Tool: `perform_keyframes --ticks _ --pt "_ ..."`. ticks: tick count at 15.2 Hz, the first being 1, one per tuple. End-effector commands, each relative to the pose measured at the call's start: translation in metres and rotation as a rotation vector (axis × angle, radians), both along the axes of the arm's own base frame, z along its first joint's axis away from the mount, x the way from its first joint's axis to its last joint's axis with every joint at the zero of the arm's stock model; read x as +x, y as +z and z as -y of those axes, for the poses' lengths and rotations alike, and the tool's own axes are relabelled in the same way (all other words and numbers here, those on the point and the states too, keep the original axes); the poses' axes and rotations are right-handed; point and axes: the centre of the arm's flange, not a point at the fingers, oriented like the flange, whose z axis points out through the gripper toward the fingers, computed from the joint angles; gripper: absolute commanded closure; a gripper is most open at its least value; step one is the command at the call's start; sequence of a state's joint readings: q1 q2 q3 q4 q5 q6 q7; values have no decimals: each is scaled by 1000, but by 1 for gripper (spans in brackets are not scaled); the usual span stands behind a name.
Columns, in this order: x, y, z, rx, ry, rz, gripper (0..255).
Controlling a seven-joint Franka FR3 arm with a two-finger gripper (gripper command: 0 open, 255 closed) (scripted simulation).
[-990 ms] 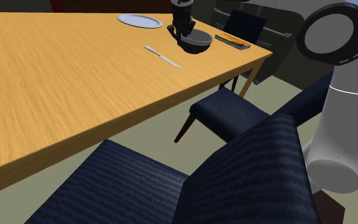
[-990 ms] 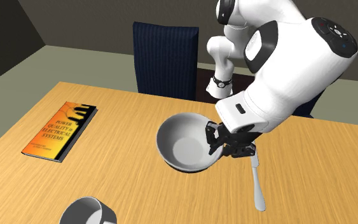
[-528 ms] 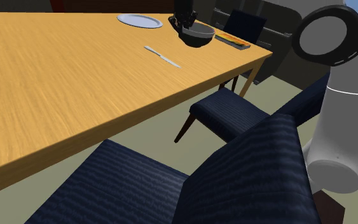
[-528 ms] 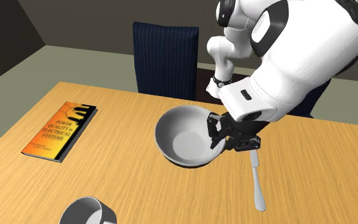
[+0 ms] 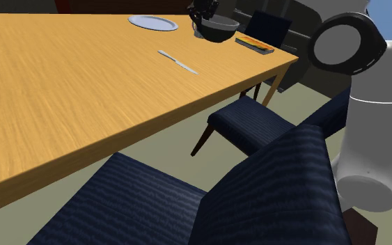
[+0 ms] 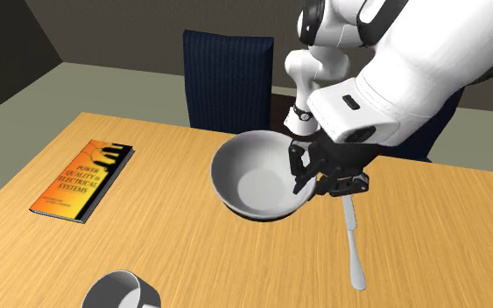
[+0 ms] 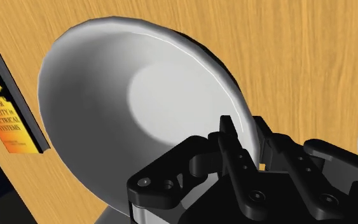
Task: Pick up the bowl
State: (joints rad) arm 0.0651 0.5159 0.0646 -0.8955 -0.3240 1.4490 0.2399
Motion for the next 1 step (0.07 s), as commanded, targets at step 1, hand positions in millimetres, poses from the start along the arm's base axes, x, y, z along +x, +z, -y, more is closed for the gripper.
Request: perform_keyframes --ticks 1 --pt "0 3 0 0 0 0 255"
